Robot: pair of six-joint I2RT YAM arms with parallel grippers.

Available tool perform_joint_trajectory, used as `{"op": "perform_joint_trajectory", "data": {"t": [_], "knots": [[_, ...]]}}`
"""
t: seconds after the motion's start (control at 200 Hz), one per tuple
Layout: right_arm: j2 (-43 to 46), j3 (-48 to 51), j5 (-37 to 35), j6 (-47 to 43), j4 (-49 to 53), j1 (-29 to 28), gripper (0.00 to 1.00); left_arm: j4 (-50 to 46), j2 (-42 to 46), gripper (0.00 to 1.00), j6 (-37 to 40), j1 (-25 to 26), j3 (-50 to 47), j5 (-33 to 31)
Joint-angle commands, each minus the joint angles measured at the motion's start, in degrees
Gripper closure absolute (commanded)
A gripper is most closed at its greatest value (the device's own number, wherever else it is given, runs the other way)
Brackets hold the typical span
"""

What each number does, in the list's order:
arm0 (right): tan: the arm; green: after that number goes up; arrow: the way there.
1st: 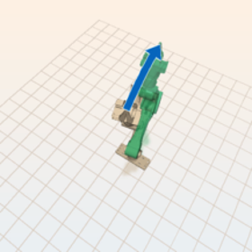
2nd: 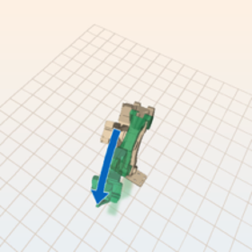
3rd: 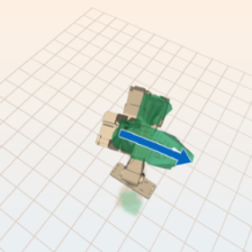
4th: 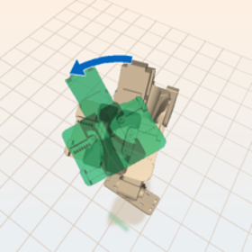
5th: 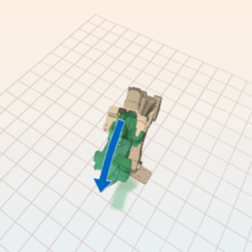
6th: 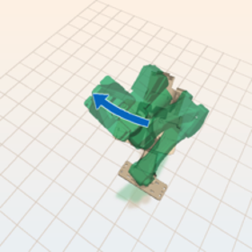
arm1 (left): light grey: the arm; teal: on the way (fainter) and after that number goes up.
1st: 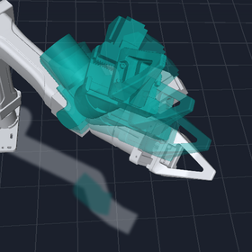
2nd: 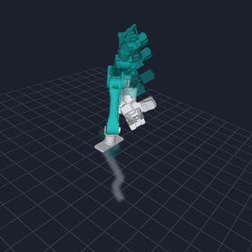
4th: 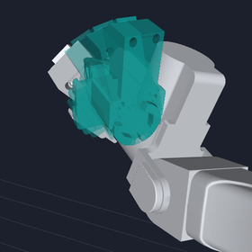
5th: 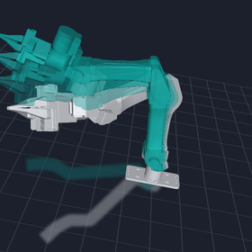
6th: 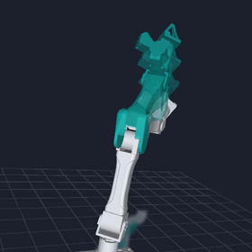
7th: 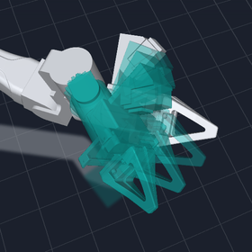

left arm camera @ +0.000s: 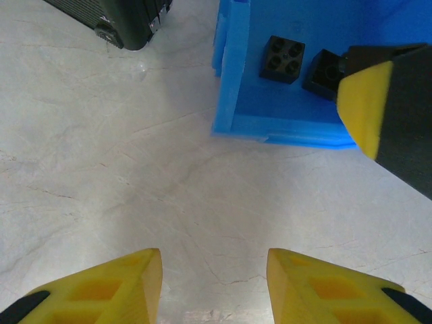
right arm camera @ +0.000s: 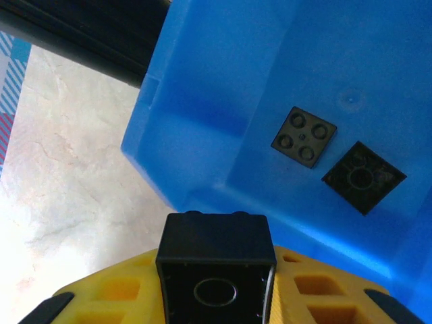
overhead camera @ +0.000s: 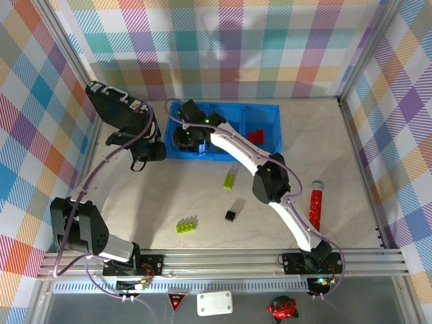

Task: Sort the legos into containers by color
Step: Place the lego in the container.

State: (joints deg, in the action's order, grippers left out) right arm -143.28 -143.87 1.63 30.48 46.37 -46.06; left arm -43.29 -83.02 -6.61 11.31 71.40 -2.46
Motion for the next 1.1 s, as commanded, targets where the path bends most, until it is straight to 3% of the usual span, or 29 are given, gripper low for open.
{"op": "perform_joint_trajectory", "data": {"t": [0.0,0.445,0.835,1.095], "knots": [[-1.5,-3.2,-1.6,-1.7,-2.4,0.5,0.68,0.0,1.7,0.55,-0.3,-1.0,-0.7,-0.1],[-5.3,-4.0,-4.6,-4.0,-5.4,2.0,0.67,-0.2,1.9,0.55,-0.2,-1.0,-0.8,-0.8],[-7.6,-4.3,-2.8,-4.6,-9.6,2.8,0.64,-0.2,1.7,0.55,-0.1,-1.0,-0.7,-0.1],[-6.9,-5.8,-4.2,-5.3,-9.7,3.0,0.44,-0.3,1.9,0.55,-0.1,-1.0,-0.5,0.1]]}}
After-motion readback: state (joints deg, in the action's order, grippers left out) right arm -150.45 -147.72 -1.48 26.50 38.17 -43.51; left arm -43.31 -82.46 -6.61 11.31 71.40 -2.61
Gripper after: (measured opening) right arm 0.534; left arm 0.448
